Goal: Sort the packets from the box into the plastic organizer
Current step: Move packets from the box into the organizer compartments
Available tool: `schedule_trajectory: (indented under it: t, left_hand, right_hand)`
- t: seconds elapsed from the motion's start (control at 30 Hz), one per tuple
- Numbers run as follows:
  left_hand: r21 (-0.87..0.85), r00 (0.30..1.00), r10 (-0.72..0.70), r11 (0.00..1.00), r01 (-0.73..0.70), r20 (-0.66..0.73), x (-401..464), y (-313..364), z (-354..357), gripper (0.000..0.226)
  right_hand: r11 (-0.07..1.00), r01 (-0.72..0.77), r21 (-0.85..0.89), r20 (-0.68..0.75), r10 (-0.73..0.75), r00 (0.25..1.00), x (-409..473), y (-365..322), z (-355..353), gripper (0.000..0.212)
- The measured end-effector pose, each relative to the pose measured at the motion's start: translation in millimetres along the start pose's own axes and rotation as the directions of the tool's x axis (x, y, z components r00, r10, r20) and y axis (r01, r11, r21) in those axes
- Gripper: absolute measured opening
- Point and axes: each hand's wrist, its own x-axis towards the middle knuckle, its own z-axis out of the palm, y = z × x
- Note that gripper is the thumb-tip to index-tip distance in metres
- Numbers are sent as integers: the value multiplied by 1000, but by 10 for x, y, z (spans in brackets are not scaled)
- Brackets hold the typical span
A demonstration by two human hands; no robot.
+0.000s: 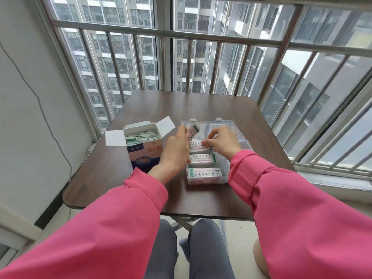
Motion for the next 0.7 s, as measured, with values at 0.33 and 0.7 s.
schedule_trajectory:
  t: [0.33,0.7]
  left_hand:
    - [81,998,-23,997,18,58,58,-4,16,17]
    - [-169,997,21,986,-9,70,-79,132,-19,9]
  right_hand:
    - [992,50,-119,7,-49,999,24,1,26,15]
    - [977,40,208,-35,-33,999,-87,-64,-194,32]
